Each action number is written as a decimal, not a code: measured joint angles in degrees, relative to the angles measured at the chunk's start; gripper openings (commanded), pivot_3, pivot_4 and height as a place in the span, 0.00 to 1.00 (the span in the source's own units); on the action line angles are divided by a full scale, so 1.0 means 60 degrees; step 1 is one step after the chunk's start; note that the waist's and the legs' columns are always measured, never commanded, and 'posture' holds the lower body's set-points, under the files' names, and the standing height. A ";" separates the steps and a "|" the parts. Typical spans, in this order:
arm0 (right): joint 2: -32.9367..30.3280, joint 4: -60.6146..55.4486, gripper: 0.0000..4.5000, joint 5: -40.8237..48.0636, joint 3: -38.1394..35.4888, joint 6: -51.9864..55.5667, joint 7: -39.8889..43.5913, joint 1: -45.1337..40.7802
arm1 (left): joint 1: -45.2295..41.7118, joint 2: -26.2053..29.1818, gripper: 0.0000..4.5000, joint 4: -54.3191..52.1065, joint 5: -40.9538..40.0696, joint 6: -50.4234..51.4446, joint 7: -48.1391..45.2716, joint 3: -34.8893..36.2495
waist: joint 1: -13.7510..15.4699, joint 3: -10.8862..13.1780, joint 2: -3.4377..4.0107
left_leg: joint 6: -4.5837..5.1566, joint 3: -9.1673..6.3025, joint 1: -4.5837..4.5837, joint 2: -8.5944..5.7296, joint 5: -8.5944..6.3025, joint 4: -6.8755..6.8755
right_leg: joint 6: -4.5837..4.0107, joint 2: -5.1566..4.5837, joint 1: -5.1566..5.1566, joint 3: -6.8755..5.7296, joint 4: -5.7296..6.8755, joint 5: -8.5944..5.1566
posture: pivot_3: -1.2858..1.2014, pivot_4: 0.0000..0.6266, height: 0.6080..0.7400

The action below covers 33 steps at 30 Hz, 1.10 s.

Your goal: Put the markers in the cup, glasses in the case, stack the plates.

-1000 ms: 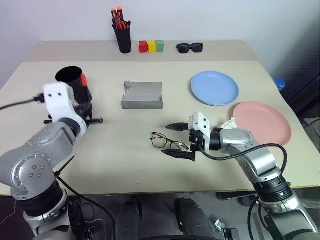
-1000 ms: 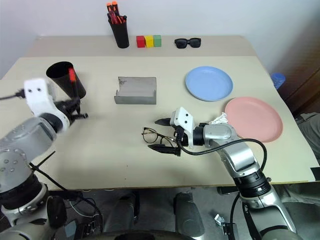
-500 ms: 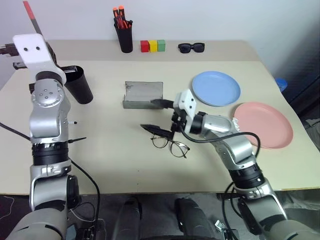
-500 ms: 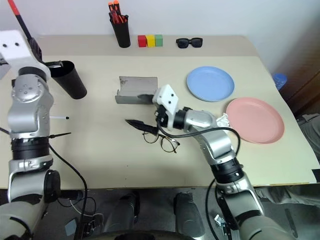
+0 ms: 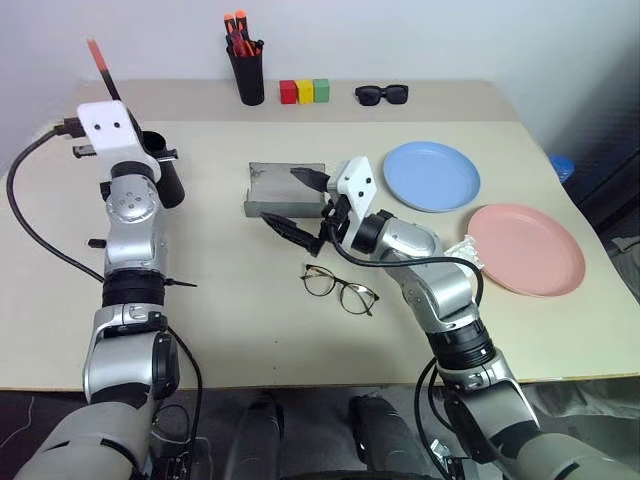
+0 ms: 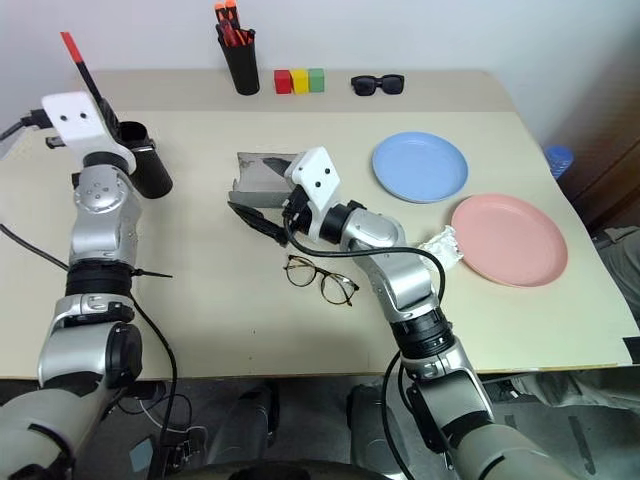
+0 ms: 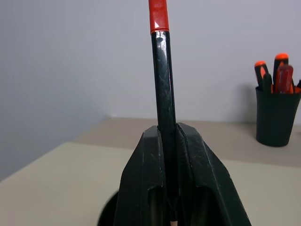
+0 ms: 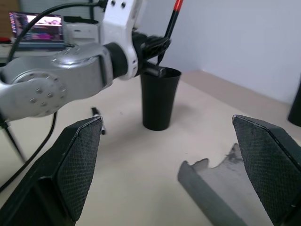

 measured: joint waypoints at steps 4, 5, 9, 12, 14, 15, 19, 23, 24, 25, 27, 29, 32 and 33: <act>0.0172 0.0195 1.00 -0.0002 -0.0097 -0.0069 -0.0286 -0.0012 | 0.0032 -0.0028 0.00 0.0011 0.0049 -0.0030 0.0026 0.0034 | -0.0008 0.0000 0.0000 | 0.0000 0.0000 0.0000 0.0000 0.0000 -0.0001 | 0.0000 0.0000 0.0000 0.0000 0.0000 0.0000 | 0.52 0.24 1.00; 0.0212 0.0259 1.00 -0.0003 -0.0140 -0.0080 -0.0353 -0.0037 | 0.0059 -0.0048 0.00 0.0011 0.0052 -0.0032 0.0030 0.0039 | -0.0009 0.0000 0.0000 | 0.0000 0.0000 0.0000 0.0000 0.0000 -0.0001 | 0.0000 0.0000 0.0000 0.0000 0.0000 0.0000 | 0.52 0.24 1.00; 0.0240 0.0428 1.00 -0.0003 -0.0328 -0.0170 -0.0514 -0.0213 | 0.0221 -0.0124 0.00 0.0011 0.0073 -0.0033 0.0057 0.0041 | -0.0013 0.0000 0.0000 | 0.0000 -0.0001 0.0001 0.0000 0.0000 -0.0001 | 0.0001 0.0000 0.0000 0.0000 0.0000 0.0000 | 0.52 0.24 1.00; 0.0240 0.0476 1.00 -0.0006 -0.0368 -0.0182 -0.0528 -0.0219 | 0.0245 -0.0159 0.09 0.0010 0.0068 -0.0032 0.0095 0.0086 | -0.0014 0.0000 0.0000 | 0.0000 -0.0001 0.0000 0.0000 0.0000 -0.0003 | 0.0001 0.0000 0.0000 0.0000 0.0000 0.0000 | 0.52 0.24 1.00; 0.0244 0.0477 1.00 -0.0007 -0.0368 -0.0195 -0.0528 -0.0219 | 0.0246 -0.0205 0.26 0.0011 0.0062 -0.0029 0.0163 0.0129 | -0.0014 0.0000 0.0000 | 0.0000 -0.0001 0.0000 0.0000 0.0000 -0.0003 | 0.0001 0.0000 0.0000 0.0000 0.0000 0.0000 | 0.52 0.24 1.00; 0.0249 0.0477 1.00 -0.0008 -0.0367 -0.0204 -0.0527 -0.0219 | 0.0245 -0.0218 0.38 0.0010 0.0064 -0.0029 0.0204 0.0132 | -0.0014 0.0000 0.0000 | 0.0000 -0.0001 0.0000 0.0000 0.0001 -0.0003 | 0.0001 0.0000 0.0000 -0.0001 0.0000 0.0001 | 0.52 0.24 1.00; 0.0275 0.0477 1.00 -0.0009 -0.0366 -0.0241 -0.0525 -0.0218 | 0.0245 -0.0221 0.82 0.0011 0.0077 -0.0029 0.0272 0.0132 | -0.0018 0.0000 0.0000 | 0.0000 -0.0001 0.0001 0.0000 0.0000 -0.0003 | 0.0001 0.0000 0.0000 -0.0001 0.0000 0.0001 | 0.52 0.24 1.00; 0.0284 0.0477 1.00 -0.0008 -0.0366 -0.0242 -0.0520 -0.0218 | 0.0245 -0.0221 0.82 0.0011 0.0097 -0.0023 0.0405 0.0132 | -0.0018 0.0000 0.0000 | 0.0000 -0.0001 0.0001 0.0000 0.0001 -0.0003 | 0.0001 0.0000 0.0000 -0.0001 0.0000 0.0001 | 0.52 0.24 1.00; 0.0287 0.0477 1.00 -0.0008 -0.0365 -0.0242 -0.0519 -0.0218 | 0.0245 -0.0221 0.82 0.0011 0.0095 -0.0021 0.0433 0.0132 | -0.0019 0.0000 0.0000 | 0.0000 0.0000 0.0001 0.0000 0.0000 -0.0003 | 0.0001 0.0000 0.0000 -0.0001 0.0000 0.0001 | 0.52 0.24 1.00; 0.0289 0.0477 1.00 -0.0008 -0.0365 -0.0242 -0.0517 -0.0217 | 0.0245 -0.0224 0.82 0.0010 0.0092 -0.0016 0.0460 0.0135 | -0.0019 0.0000 0.0000 | 0.0000 -0.0001 0.0001 0.0000 0.0000 -0.0003 | 0.0001 0.0000 0.0000 -0.0001 0.0000 0.0000 | 0.52 0.24 1.00; 0.0291 0.0477 1.00 -0.0008 -0.0364 -0.0242 -0.0513 -0.0217 | 0.0245 -0.0246 0.82 0.0006 0.0081 0.0008 0.0531 0.0154 | -0.0020 0.0000 0.0000 | -0.0001 -0.0001 0.0001 0.0000 0.0000 -0.0003 | 0.0001 0.0000 0.0000 0.0000 0.0000 0.0000 | 0.52 0.24 1.00; 0.0302 0.0477 1.00 -0.0008 -0.0361 -0.0242 -0.0510 -0.0217 | 0.0245 -0.0272 0.82 -0.0003 0.0079 0.0044 0.0672 0.0212 | -0.0020 0.0000 0.0000 | 0.0000 -0.0001 0.0001 0.0000 0.0000 -0.0003 | 0.0001 0.0000 0.0000 -0.0001 0.0000 0.0000 | 0.52 0.24 1.00; 0.0313 0.0477 1.00 -0.0008 -0.0355 -0.0244 -0.0505 -0.0217 | 0.0244 -0.0285 0.82 -0.0343 0.0072 0.0286 0.1002 0.0383 | -0.0022 0.0000 0.0000 | -0.0001 -0.0001 0.0000 0.0000 0.0000 -0.0004 | 0.0002 0.0000 -0.0001 -0.0001 -0.0001 0.0000 | 0.52 0.24 1.00; 0.0318 0.0477 1.00 -0.0008 -0.0355 -0.0244 -0.0504 -0.0217 | 0.0242 -0.0288 0.82 -0.0608 0.0041 0.0467 0.1184 0.0524 | -0.0022 0.0000 0.0000 | -0.0001 -0.0001 -0.0001 0.0001 0.0000 -0.0004 | 0.0001 0.0000 -0.0001 0.0000 -0.0001 0.0000 | 0.52 0.24 1.00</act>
